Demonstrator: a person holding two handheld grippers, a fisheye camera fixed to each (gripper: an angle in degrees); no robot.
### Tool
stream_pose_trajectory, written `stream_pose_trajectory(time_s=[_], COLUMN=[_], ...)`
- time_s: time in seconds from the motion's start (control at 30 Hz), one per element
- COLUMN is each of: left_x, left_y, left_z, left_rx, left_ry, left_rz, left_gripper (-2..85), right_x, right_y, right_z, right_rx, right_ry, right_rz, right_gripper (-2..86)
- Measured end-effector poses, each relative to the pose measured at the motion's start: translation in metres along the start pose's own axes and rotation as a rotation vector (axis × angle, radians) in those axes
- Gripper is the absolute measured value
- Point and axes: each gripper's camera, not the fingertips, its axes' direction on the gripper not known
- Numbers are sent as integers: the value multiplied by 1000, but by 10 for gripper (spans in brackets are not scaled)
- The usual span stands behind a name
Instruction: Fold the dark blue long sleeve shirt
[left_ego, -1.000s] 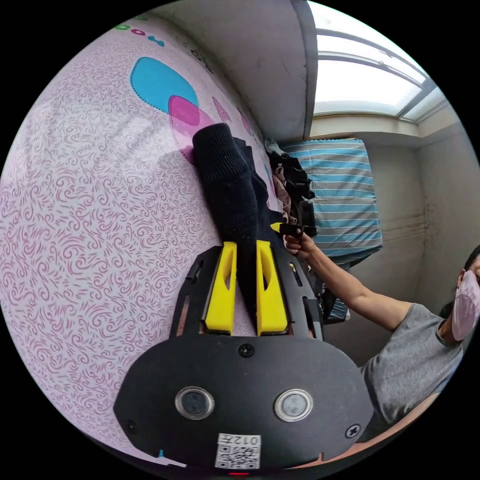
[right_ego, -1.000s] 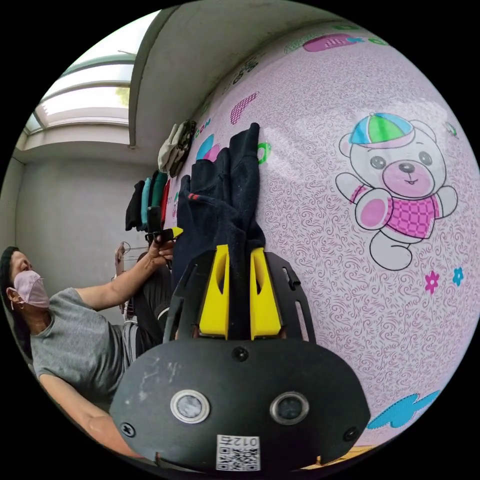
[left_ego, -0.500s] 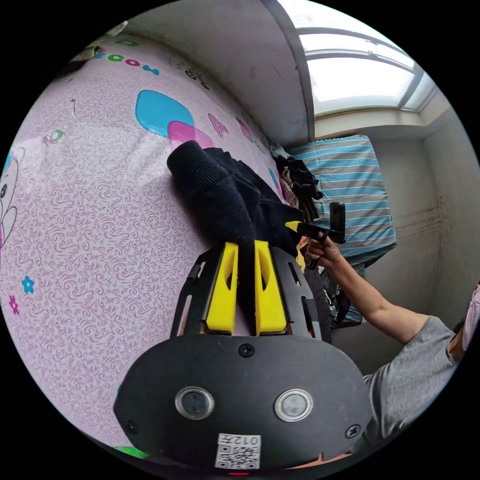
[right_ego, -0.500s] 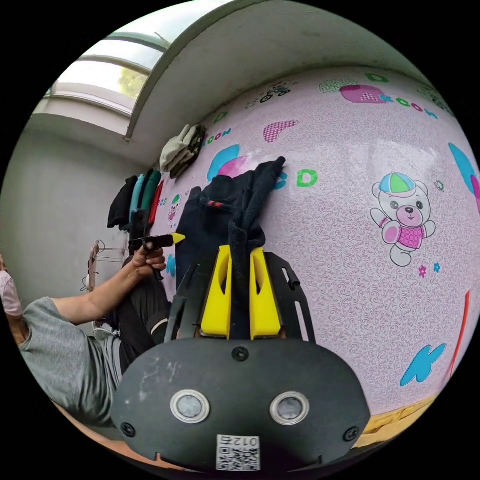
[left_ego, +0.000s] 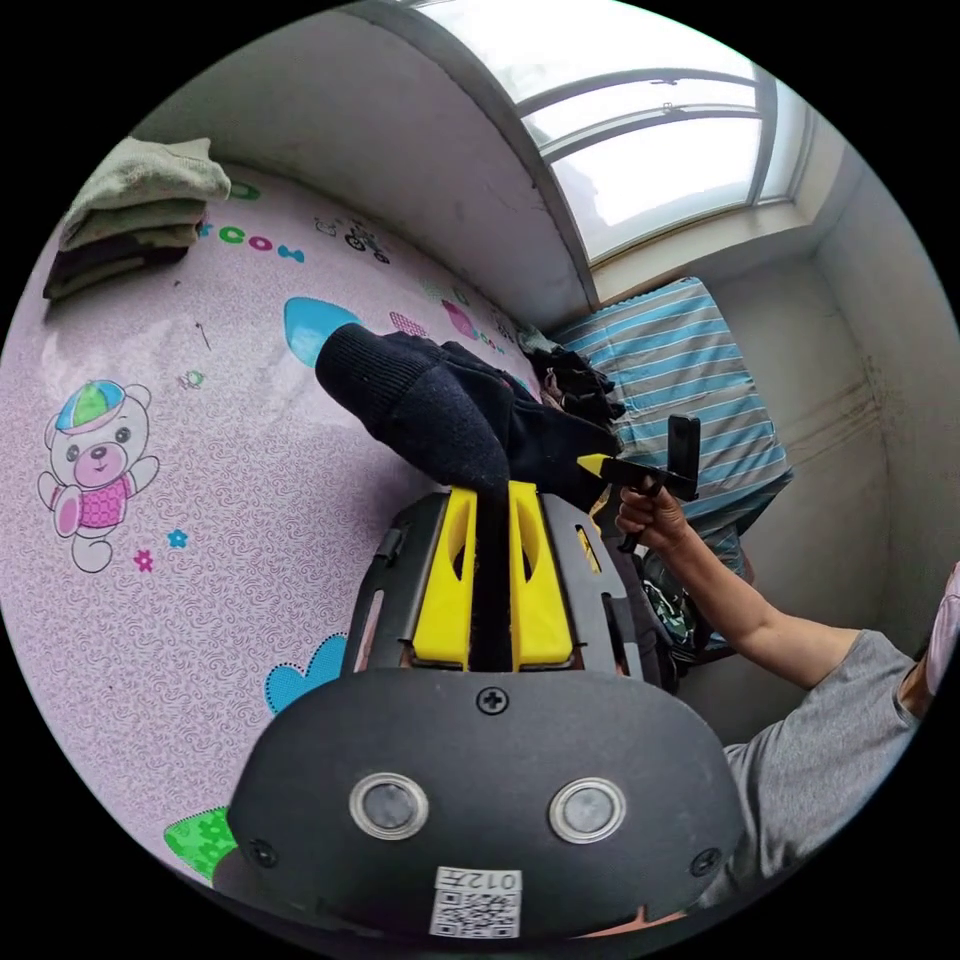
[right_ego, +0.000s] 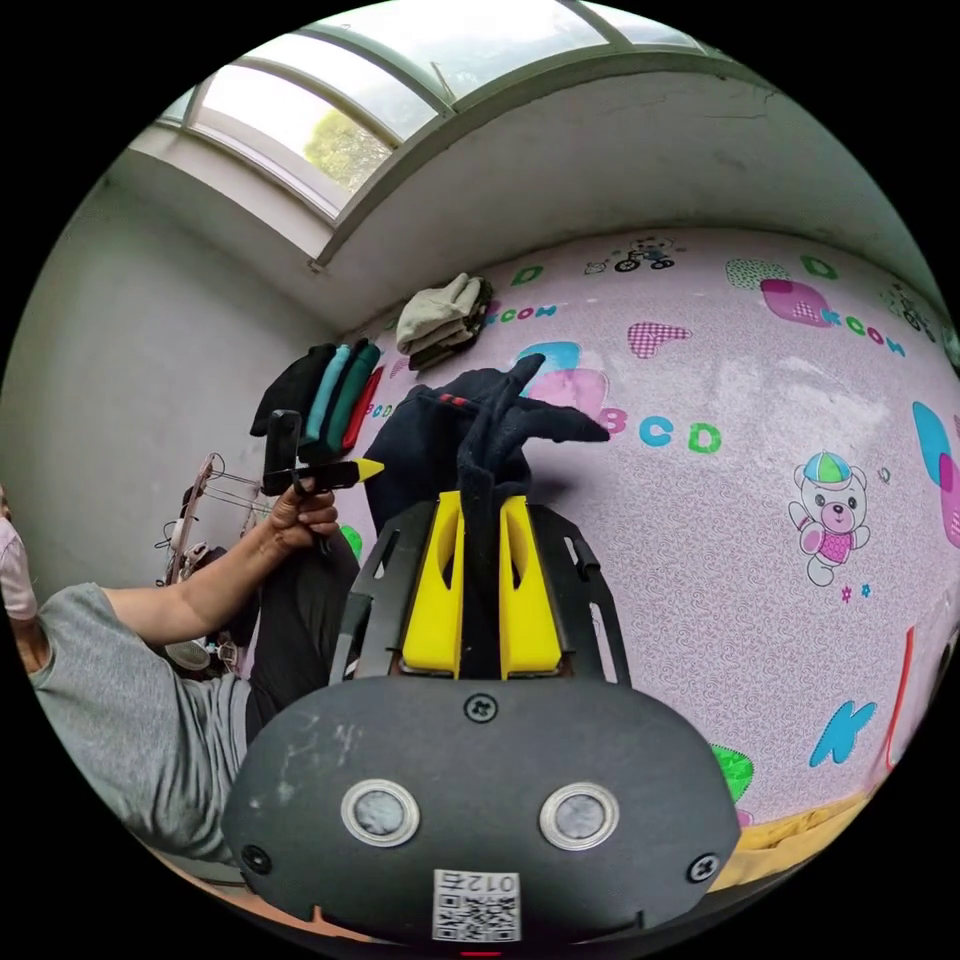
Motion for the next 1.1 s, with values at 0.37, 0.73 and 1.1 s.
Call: stream_pose_trajectory(time_s=[0.37,0.73,1.1], left_x=[-18,-24,-35], left_y=[-2,-31,-47], left_z=[-20,14,6], left_rx=[-6,-167,-107], left_ry=[-49,-184,-52], left_rz=[-166,-199,-301], left_gripper=[50,57,90], right_x=[1,82,153], right_y=[-2,7,10], right_z=[25,33,34], right_rx=[-16,-69,-163], right_ry=[-23,-79,-166], right_rz=[96,333,430], right_gripper=[57,58,107])
